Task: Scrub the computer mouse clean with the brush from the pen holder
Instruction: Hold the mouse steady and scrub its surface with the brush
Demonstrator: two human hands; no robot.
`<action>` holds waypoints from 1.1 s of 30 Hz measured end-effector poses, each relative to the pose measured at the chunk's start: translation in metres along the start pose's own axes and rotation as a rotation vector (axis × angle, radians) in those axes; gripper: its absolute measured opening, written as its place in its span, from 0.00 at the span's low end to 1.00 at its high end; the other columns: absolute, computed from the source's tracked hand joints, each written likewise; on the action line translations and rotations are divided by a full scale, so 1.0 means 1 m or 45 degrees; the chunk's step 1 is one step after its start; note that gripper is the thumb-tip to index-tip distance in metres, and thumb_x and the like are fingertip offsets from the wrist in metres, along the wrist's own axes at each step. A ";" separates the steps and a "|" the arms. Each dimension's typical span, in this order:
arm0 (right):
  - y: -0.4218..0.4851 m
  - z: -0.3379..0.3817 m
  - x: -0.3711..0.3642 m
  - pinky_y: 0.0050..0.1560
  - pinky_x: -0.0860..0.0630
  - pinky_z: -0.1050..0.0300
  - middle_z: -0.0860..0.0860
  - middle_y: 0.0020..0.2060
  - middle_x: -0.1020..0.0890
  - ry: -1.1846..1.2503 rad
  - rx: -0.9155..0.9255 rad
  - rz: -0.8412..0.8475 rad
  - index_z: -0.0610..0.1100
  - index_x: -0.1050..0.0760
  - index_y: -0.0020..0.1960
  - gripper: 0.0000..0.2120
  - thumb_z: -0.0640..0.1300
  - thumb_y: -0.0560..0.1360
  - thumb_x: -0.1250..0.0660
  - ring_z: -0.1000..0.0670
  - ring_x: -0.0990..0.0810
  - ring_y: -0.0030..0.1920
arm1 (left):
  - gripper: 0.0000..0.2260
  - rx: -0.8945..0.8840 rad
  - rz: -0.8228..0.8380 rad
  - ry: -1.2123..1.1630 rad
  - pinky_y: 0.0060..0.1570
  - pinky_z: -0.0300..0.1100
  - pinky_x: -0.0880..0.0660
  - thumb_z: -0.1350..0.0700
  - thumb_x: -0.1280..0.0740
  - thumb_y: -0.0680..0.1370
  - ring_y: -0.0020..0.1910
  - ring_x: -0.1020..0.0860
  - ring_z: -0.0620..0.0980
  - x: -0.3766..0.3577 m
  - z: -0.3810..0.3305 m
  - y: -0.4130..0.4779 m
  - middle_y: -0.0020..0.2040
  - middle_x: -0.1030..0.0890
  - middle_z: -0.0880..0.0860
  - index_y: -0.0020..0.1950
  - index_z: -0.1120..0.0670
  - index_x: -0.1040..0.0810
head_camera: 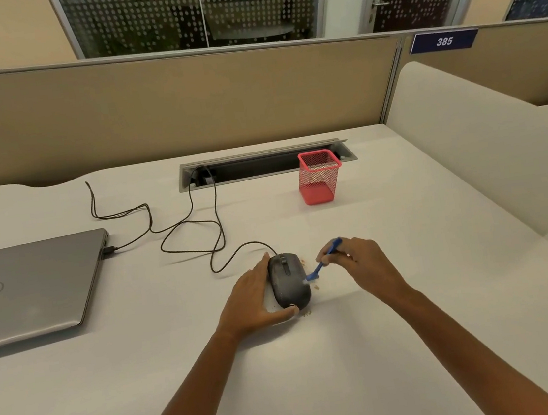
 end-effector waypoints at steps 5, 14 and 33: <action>0.007 0.019 0.002 0.52 0.27 0.53 0.42 0.45 0.15 0.020 0.137 -0.161 0.38 0.19 0.46 0.08 0.37 0.75 0.37 0.43 0.20 0.47 | 0.49 -0.015 -0.031 -0.008 0.60 0.35 0.42 0.32 0.36 0.60 0.66 0.35 0.47 0.003 -0.004 -0.001 0.71 0.35 0.47 0.74 0.51 0.49; -0.023 -0.008 -0.016 0.45 0.35 0.65 0.41 0.50 0.19 -0.276 0.093 0.000 0.41 0.22 0.55 0.12 0.42 0.78 0.42 0.46 0.25 0.52 | 0.49 -0.015 -0.032 -0.019 0.60 0.36 0.40 0.32 0.35 0.60 0.65 0.34 0.47 0.003 -0.004 -0.001 0.70 0.33 0.48 0.74 0.52 0.49; -0.017 0.028 -0.007 0.44 0.35 0.66 0.44 0.47 0.16 -0.212 0.242 -0.148 0.41 0.20 0.50 0.09 0.39 0.77 0.40 0.46 0.24 0.48 | 0.51 -0.010 -0.020 -0.010 0.62 0.35 0.41 0.32 0.35 0.59 0.68 0.35 0.49 0.002 -0.001 -0.001 0.72 0.35 0.50 0.75 0.53 0.50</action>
Point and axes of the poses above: each hand's wrist, its own y-axis towards the middle knuckle, its own x-axis out of the back of the hand, z = x × y, the point moved 7 cm from there along y, towards the middle knuckle
